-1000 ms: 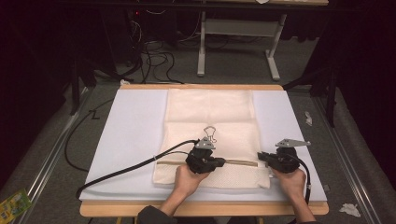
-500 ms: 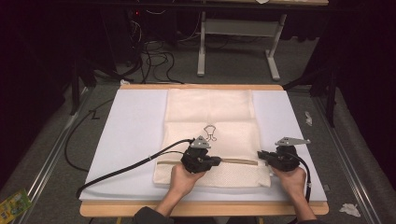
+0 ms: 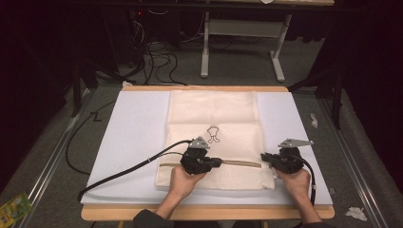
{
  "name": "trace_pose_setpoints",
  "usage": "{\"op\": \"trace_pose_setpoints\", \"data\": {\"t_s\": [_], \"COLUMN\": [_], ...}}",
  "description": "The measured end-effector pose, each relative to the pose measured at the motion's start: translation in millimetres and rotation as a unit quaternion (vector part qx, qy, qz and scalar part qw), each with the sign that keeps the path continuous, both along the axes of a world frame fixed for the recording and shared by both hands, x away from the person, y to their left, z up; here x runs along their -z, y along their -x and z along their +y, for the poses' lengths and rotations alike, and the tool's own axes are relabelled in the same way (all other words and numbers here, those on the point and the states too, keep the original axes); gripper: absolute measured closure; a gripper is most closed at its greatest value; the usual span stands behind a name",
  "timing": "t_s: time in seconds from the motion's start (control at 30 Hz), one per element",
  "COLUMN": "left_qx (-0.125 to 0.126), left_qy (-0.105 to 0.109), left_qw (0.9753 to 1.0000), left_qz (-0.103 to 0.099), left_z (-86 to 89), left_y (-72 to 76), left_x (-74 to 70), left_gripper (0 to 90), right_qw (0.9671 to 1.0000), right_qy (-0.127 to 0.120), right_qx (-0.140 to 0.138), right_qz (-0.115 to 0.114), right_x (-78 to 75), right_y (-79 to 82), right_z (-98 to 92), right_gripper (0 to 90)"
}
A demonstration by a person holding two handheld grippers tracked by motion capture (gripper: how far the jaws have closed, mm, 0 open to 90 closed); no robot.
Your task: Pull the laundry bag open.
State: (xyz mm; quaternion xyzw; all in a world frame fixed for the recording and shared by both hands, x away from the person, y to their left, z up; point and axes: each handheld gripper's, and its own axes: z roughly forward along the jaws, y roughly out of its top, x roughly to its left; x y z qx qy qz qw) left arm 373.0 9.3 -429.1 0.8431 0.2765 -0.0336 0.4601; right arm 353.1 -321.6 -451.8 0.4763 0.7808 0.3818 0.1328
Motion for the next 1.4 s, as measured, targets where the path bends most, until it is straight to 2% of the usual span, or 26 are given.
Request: {"op": "trace_pose_setpoints", "data": {"t_s": [0.1,0.2,0.33,0.53,0.67,1.0,1.17,1.4], "left_qx": [-0.005,-0.011,-0.013,-0.020,-0.025,-0.030,-0.042,-0.047], "left_qy": [0.003,0.002,0.001,-0.002,0.006,0.011,0.015,0.024], "left_qw": [1.0000,0.9999,0.9999,0.9997,0.9997,0.9995,0.9990,0.9986], "left_qz": [0.001,-0.009,-0.005,-0.015,-0.007,-0.005,-0.002,-0.002], "left_z": [3.1,4.9,7.3,16.9,21.6,26.8,36.2,44.5], "left_y": [-0.1,2.8,2.4,4.2,2.3,1.0,-0.4,-0.5], "left_x": [-1.8,-3.3,-1.0,-5.8,-5.0,-3.4,-2.0,-3.8], "left_gripper": [86.8,86.8,86.8,86.8,86.8,86.8,86.8,86.8], "right_qw": [1.0000,1.0000,0.9999,0.9999,0.9999,0.9998,0.9996,0.9997], "right_qy": [-0.001,0.004,0.010,0.011,0.016,0.018,0.027,0.023], "right_qx": [0.000,-0.003,-0.002,-0.005,-0.006,-0.007,-0.005,-0.004], "right_qz": [-0.003,-0.005,-0.005,-0.005,-0.003,-0.005,-0.005,-0.008], "right_x": [1.1,0.0,-1.2,-3.7,-2.9,-2.7,-2.1,-3.6], "right_y": [1.3,1.3,0.8,-0.5,-1.0,-2.3,-3.8,-3.5], "right_z": [0.9,1.6,4.2,8.0,8.5,8.8,9.8,11.4], "right_gripper": [87.9,87.9,88.0,88.0,87.9,87.9,87.9,87.9]}}
